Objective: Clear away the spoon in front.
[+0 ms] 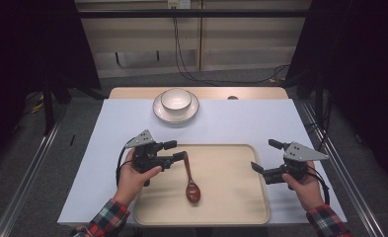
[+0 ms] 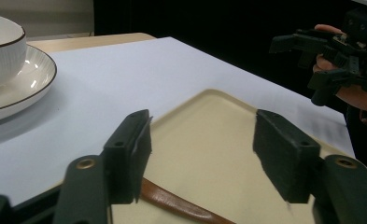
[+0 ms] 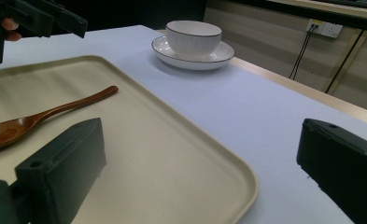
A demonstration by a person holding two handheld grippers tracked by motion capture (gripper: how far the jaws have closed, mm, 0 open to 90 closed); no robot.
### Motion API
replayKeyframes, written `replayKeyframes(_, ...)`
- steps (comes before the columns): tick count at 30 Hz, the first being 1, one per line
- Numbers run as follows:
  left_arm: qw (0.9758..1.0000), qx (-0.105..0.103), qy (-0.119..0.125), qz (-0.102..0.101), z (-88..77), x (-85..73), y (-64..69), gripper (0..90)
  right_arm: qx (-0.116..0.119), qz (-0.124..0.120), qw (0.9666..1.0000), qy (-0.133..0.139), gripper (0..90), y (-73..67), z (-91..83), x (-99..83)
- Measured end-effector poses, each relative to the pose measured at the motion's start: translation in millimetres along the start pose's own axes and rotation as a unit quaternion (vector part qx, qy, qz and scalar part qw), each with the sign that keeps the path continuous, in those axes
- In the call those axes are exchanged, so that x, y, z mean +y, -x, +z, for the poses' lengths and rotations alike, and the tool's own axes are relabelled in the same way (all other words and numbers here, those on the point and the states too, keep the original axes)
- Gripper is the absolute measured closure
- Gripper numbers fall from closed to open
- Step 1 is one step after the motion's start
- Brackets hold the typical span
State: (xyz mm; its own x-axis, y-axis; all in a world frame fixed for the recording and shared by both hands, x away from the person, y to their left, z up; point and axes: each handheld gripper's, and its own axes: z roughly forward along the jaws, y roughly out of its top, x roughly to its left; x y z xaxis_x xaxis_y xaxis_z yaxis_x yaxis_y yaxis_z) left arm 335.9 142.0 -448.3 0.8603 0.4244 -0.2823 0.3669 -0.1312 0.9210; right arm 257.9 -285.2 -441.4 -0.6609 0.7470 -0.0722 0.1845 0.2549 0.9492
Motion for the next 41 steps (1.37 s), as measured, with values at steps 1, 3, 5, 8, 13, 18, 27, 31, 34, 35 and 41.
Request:
replayKeyframes(1,1.0,0.002,-0.002,0.004,-0.7,0.4,-0.7,36.0,0.002,0.003,1.0,0.0,1.0,-0.2,-0.5,0.3)
replayKeyframes(3,1.0,0.004,0.004,-0.003,-1.3,0.8,-0.3,31.7,0.001,0.002,1.0,0.003,1.0,0.3,-0.5,0.5)
replayKeyframes(5,1.0,0.006,0.007,-0.003,-3.1,0.9,-1.2,28.4,0.001,0.004,1.0,0.003,1.0,0.4,-0.4,0.7)
replayKeyframes(8,0.9999,0.009,0.009,-0.001,-5.8,2.8,-2.3,24.9,-0.001,0.002,1.0,0.002,1.0,-0.5,-0.5,0.6)
replayKeyframes(13,0.9997,0.013,0.02,-0.005,-10.9,5.2,-5.5,17.2,-0.001,0.001,1.0,0.002,1.0,-0.6,-1.2,0.8)
replayKeyframes(18,0.9994,0.017,0.029,-0.006,-17.8,6.4,-8.0,12.5,0.005,0.003,1.0,0.003,1.0,0.3,-2.7,1.3)
replayKeyframes(27,0.9989,0.033,0.033,0.001,-28.8,6.4,-15.0,6.2,0.008,0.002,1.0,0.002,1.0,0.4,-2.0,1.3)
replayKeyframes(31,0.9988,0.035,0.032,0.008,-35.7,5.4,-19.0,4.7,0.001,0.002,1.0,0.006,1.0,1.0,-2.1,1.3)
replayKeyframes(34,0.9983,0.037,0.044,0.002,-41.9,5.0,-22.1,4.4,0.005,0.005,1.0,0.006,1.0,1.6,-2.7,1.4)
replayKeyframes(35,0.9984,0.038,0.041,0.006,-44.9,4.9,-23.9,4.3,0.005,0.005,1.0,0.005,1.0,1.6,-2.9,1.4)
replayKeyframes(41,0.9981,0.043,0.043,0.011,-51.8,4.0,-27.9,4.2,0.007,0.003,1.0,0.002,1.0,0.6,-1.5,0.8)
